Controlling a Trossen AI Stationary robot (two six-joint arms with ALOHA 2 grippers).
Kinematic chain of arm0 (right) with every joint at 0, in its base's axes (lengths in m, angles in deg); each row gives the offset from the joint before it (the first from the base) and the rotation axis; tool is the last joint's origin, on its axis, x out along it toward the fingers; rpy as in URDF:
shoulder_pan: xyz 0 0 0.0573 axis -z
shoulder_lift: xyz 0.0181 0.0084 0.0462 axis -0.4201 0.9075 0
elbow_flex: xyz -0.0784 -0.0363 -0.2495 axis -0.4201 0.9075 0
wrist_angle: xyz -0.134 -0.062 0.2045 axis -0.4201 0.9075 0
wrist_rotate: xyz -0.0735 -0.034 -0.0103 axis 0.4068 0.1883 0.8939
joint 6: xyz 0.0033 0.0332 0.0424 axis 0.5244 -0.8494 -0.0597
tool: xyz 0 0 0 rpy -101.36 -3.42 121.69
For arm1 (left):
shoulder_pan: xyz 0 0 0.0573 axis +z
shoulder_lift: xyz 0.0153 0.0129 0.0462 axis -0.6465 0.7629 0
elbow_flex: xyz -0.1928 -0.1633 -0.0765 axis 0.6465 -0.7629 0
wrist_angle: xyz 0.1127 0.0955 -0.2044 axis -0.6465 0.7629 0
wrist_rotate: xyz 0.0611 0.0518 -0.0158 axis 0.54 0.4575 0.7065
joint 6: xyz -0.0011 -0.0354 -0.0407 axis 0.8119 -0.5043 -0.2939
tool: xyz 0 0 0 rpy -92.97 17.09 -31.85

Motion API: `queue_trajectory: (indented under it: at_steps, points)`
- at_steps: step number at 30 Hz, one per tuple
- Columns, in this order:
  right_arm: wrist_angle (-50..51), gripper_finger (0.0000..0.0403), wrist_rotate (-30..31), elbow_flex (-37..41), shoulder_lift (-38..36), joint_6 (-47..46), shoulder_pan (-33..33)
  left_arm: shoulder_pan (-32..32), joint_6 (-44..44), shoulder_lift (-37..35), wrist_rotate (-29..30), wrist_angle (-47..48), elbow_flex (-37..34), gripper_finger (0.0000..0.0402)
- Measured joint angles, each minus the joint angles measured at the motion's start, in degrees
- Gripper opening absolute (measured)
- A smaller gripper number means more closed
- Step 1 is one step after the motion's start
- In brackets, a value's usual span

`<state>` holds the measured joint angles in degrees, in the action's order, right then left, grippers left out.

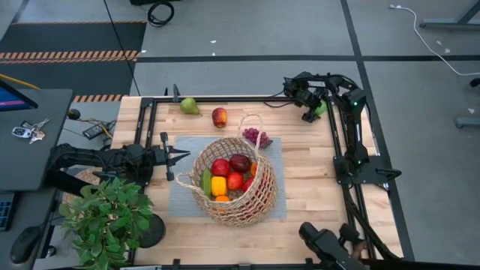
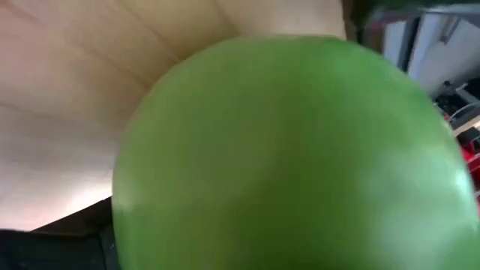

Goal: Build produce basket
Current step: Put the green apple into the brown basket

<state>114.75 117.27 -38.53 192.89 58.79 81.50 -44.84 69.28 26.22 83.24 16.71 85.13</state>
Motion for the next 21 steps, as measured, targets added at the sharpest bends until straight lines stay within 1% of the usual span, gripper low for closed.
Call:
queue_trajectory:
  at_steps: [8, 13, 15, 17, 21]
  points:
    - [-1.8, 0.0374, 2.3, 0.1, 0.0, 4.2, -0.2, 0.0, 0.0, 0.0, 0.0, 0.0, 0.0, 0.0030]
    - [-1.8, 0.0360, 2.8, 0.1, 0.0, 4.6, -0.5, 0.0, 0.0, 0.0, 0.0, 0.0, 0.0, 0.0028]
    - [-1.2, 0.0359, 4.7, 0.1, 0.0, 4.1, -1.1, 0.0, 0.0, 0.0, 0.0, 0.0, 0.0, 0.0030]
    - [-0.9, 0.0358, 6.1, 0.1, -0.5, 3.7, -2.0, 0.0, 0.0, 0.0, 0.0, 0.0, 0.0, 0.0032]
    - [-1.7, 0.0357, 6.0, 0.0, -3.4, 3.7, -4.1, 0.0, 0.0, 0.0, 0.0, 0.0, 0.0, 0.0036]
